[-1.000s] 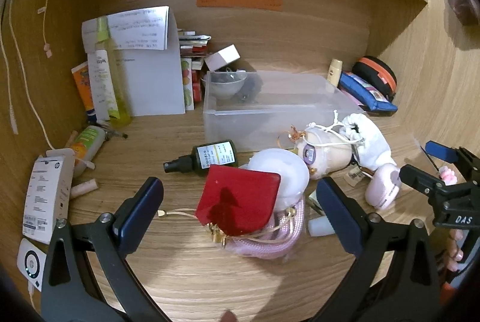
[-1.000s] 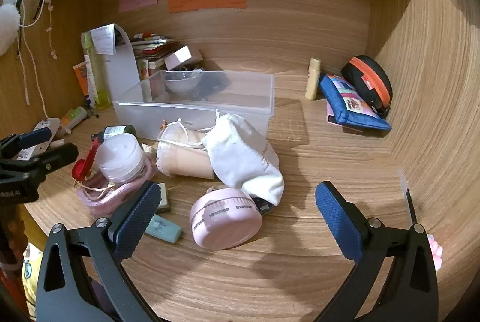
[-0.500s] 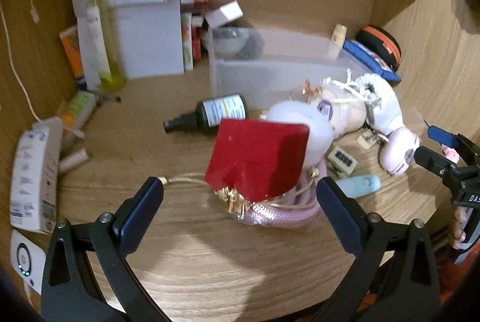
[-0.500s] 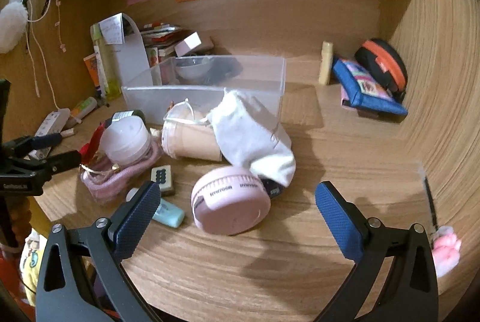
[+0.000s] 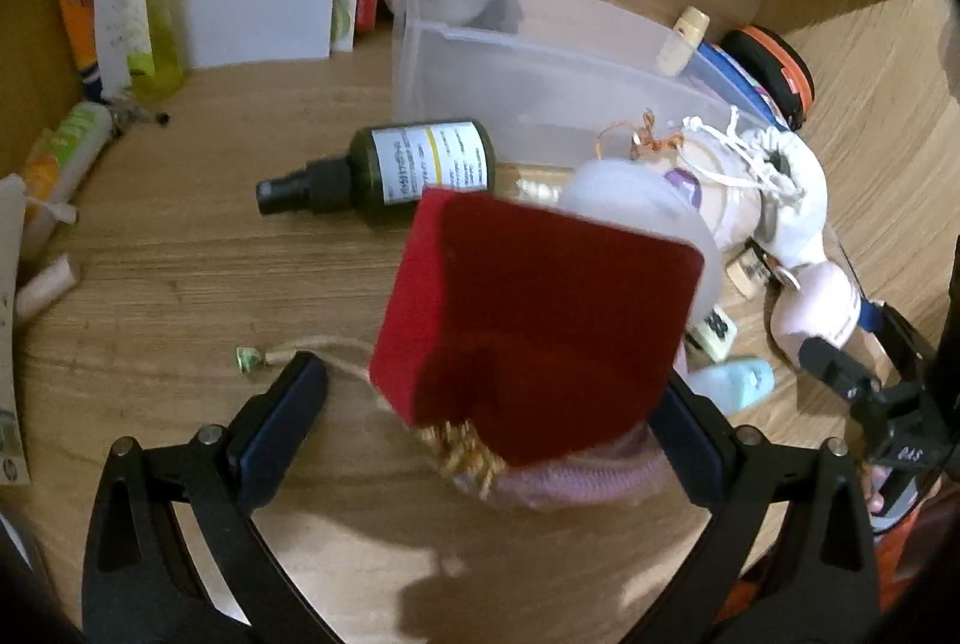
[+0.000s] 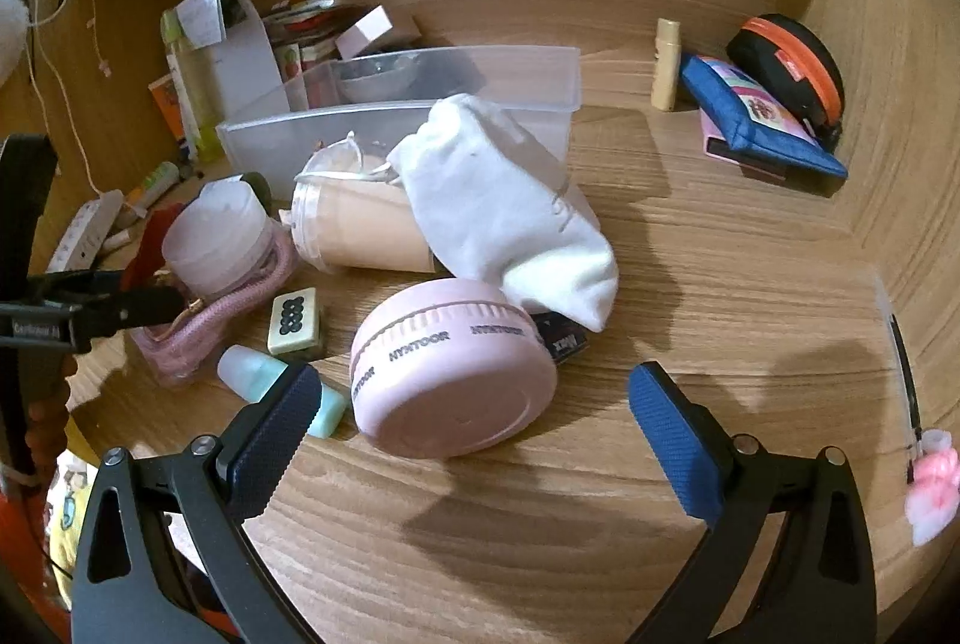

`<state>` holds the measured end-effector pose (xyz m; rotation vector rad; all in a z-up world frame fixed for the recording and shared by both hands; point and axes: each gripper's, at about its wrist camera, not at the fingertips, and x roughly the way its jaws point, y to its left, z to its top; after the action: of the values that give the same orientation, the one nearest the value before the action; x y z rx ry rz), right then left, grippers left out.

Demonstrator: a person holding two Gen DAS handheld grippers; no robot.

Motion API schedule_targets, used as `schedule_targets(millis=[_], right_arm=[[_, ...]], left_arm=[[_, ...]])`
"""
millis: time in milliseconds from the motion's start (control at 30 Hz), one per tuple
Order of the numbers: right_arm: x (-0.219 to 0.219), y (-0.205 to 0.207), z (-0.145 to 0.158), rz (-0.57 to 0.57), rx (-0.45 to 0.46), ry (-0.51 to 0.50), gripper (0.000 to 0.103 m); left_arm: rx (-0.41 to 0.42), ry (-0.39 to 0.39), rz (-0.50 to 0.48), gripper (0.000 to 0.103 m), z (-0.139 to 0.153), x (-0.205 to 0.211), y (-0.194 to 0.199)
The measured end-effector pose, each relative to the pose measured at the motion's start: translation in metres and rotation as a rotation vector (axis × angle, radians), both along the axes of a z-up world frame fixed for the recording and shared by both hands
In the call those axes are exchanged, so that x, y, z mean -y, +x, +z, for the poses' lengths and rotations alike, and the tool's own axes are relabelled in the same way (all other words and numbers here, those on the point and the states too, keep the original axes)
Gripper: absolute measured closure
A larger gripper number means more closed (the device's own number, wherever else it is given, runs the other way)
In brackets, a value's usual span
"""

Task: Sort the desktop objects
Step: 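Grasp the red velvet pouch with the left tool while the right grasps the pink round container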

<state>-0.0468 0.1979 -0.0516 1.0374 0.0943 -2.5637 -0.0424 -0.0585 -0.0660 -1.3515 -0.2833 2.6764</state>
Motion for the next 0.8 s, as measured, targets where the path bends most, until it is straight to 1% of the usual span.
schedule_targets(millis=[100,233,300,367,433,533,567,600,633,667,700,800], right_arm=[[0.005,-0.003,-0.003,0.01,0.007,0.008,0.004],[0.01,-0.006,-0.008,0.009,0.01,0.035,0.019],[0.012,-0.007,-0.01,0.017,0.019,0.031,0.027],[0.013,-0.008,-0.011,0.018,0.02,0.031,0.035],[0.013,-0.006,-0.009,0.01,0.008,0.039,0.04],[0.011,-0.006,-0.009,0.012,0.01,0.027,0.04],[0.01,-0.006,-0.009,0.011,0.009,0.025,0.04],[0.01,-0.005,-0.008,0.01,0.005,0.024,0.04],[0.009,-0.003,-0.008,0.009,0.001,0.021,0.04],[0.009,-0.002,-0.006,0.009,-0.004,0.017,0.04],[0.008,0.0,-0.004,0.011,-0.01,0.012,0.04],[0.008,0.006,0.002,0.014,-0.042,0.009,0.04]], left_arm=[[-0.009,0.003,-0.013,0.0,0.0,0.0,-0.002],[-0.025,-0.011,-0.004,0.0,0.0,0.002,-0.004],[-0.033,0.004,-0.003,0.002,0.001,0.004,-0.003],[-0.04,0.01,-0.005,0.017,0.002,0.005,-0.002],[-0.046,0.015,-0.007,0.021,0.002,0.007,-0.002],[-0.055,0.043,-0.003,0.038,0.004,0.01,0.0],[-0.057,0.043,0.005,0.042,0.004,0.011,0.0],[-0.058,0.047,0.008,0.044,0.004,0.013,0.001],[-0.058,0.053,0.012,0.051,0.004,0.015,0.001],[-0.056,0.067,0.01,0.054,0.003,0.017,0.002],[-0.055,0.085,0.01,0.055,0.003,0.02,0.002],[-0.069,0.086,0.017,0.064,0.006,0.021,0.005]])
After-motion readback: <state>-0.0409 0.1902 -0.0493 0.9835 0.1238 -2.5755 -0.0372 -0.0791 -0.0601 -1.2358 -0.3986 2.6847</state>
